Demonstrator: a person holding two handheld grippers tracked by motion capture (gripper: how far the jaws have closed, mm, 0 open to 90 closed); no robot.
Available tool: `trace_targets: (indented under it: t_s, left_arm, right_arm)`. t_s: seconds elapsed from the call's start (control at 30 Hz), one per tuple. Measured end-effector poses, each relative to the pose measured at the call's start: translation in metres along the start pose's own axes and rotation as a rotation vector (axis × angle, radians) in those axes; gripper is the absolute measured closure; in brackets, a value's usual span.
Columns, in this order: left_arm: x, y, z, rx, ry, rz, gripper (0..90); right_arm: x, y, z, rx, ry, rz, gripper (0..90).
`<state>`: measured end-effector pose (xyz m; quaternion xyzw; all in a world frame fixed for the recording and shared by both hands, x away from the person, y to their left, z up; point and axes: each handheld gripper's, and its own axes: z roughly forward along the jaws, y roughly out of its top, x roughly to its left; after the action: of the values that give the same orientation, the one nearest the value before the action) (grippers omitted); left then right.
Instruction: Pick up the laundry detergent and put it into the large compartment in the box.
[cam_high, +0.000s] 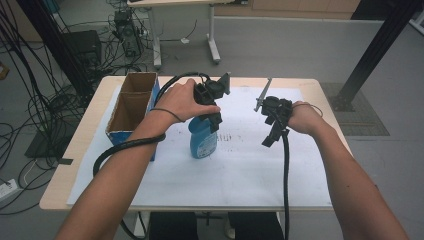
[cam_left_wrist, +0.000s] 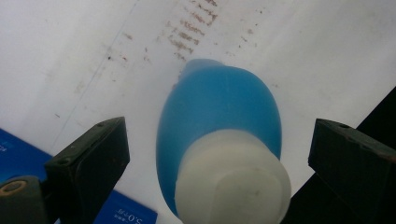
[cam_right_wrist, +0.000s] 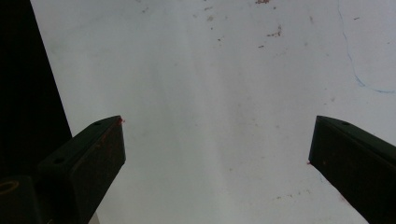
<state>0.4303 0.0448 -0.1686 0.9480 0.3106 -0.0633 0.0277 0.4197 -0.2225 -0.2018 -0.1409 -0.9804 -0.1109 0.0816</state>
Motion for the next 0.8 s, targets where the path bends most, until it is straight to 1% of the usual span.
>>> trace_targets:
  t_s: [0.2,0.43,0.47,0.67,0.7,0.8]
  left_arm:
    - [-0.001,0.0006,0.0031,0.002,-0.004,0.005,5.7]
    - [0.002,-0.001,0.0042,-0.001,-0.006,-0.008,5.7]
    - [0.0023,-0.0012,0.0042,-0.001,-0.008,-0.003,5.7]
    - [0.004,-0.0023,0.0056,-0.003,-0.019,-0.009,5.6]
    - [0.0032,-0.002,0.0059,-0.001,-0.014,-0.01,5.6]
    - [0.0036,-0.0023,0.0055,-0.003,-0.016,-0.008,5.6]
  right_arm:
    - [-0.0006,-0.0008,0.0,0.0,-0.001,0.0,3.9]
    - [-0.0004,-0.0023,-0.0006,-0.001,-0.004,0.002,3.9]
    - [-0.0006,-0.0029,-0.0006,-0.004,-0.004,0.002,3.9]
    - [-0.0005,-0.0025,-0.0001,0.0,-0.003,0.003,3.9]
    - [-0.0008,-0.0022,0.0001,0.001,-0.001,0.002,4.0]
    - [-0.0005,-0.0025,-0.0001,0.0,-0.003,0.003,3.9]
